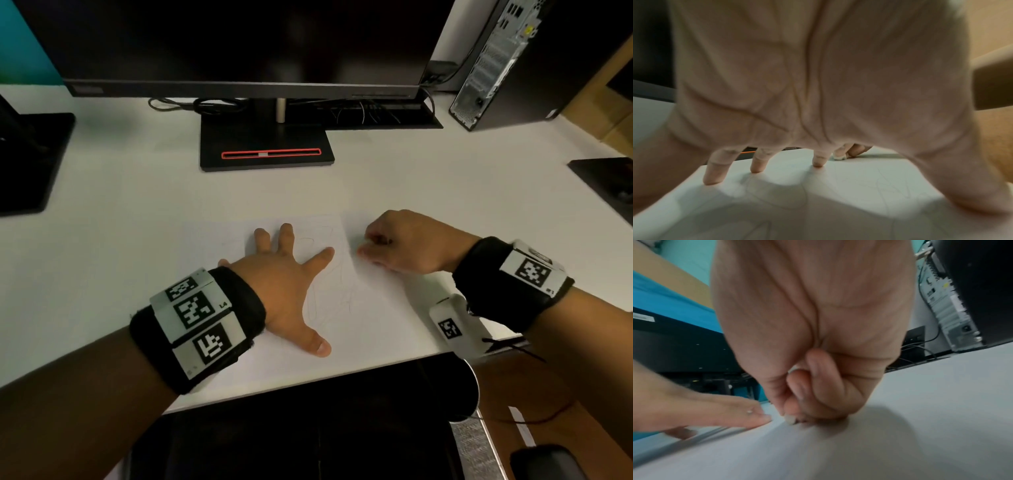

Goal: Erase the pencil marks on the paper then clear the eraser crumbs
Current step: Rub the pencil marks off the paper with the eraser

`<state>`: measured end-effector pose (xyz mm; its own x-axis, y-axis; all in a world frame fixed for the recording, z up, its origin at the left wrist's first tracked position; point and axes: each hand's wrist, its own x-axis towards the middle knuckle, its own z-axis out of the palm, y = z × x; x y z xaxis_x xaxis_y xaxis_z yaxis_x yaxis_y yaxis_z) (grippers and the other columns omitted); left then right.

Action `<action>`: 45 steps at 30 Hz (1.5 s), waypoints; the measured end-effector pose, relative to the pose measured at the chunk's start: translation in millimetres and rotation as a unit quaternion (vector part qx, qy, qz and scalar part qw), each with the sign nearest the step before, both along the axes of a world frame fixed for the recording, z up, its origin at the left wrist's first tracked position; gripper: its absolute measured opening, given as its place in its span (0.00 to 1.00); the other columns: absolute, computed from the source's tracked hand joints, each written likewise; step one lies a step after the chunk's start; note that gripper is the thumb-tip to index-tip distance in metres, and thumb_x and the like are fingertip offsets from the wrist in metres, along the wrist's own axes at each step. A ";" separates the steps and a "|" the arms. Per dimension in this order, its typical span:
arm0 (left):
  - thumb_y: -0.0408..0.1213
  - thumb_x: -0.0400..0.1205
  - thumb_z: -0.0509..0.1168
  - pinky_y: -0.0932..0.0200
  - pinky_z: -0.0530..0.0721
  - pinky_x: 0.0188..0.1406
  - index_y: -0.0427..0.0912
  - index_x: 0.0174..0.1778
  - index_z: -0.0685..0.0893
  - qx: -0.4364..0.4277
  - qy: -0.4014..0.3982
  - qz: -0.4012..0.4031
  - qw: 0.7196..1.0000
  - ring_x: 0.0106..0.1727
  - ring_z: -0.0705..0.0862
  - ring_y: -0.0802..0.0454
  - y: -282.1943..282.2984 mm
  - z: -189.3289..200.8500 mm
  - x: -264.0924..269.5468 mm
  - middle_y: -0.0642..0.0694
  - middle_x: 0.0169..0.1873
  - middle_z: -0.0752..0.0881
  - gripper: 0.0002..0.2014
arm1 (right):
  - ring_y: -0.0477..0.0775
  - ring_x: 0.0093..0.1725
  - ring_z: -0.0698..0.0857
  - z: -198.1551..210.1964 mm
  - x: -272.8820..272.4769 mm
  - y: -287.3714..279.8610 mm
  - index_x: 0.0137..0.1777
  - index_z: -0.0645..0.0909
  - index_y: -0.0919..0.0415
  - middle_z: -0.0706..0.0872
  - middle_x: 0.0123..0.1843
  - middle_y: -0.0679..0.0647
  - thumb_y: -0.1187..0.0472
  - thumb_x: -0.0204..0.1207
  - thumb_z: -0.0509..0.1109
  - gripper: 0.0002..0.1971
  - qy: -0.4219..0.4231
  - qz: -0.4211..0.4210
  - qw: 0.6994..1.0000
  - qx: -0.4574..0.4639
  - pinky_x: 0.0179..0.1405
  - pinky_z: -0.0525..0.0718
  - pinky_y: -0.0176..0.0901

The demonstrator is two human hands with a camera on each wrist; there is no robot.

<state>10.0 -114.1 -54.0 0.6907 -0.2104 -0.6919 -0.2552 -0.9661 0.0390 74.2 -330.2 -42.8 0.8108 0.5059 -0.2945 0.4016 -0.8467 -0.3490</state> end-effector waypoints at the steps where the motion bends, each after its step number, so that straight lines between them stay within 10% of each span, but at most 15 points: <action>1: 0.82 0.58 0.71 0.19 0.65 0.76 0.72 0.79 0.23 -0.001 0.000 0.001 1.000 0.83 0.25 0.27 0.4 0.4 -0.4 0.42 0.82 0.20 0.70 | 0.51 0.29 0.73 -1.5 -3.3 3.8 0.33 0.75 0.65 0.80 0.30 0.57 0.50 0.83 0.66 0.21 0.001 0.019 1.000 -0.007 0.32 0.73 0.47; 45: 0.79 0.62 0.72 0.17 0.63 0.76 0.64 0.83 0.24 0.006 0.000 0.008 1.000 0.85 0.28 0.29 -2.5 9.5 -4.3 0.42 0.84 0.23 0.71 | 0.53 0.29 0.78 0.6 5.1 28.5 0.37 0.79 0.71 0.83 0.30 0.60 0.52 0.84 0.64 0.21 0.036 -0.017 0.999 0.001 0.33 0.79 0.49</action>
<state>5.7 -116.6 -44.5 0.6937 -0.1909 -0.6946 -0.2402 -0.9703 0.0268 79.3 -301.7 -42.1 0.8039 0.4792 -0.3524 0.3465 -0.8588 -0.3773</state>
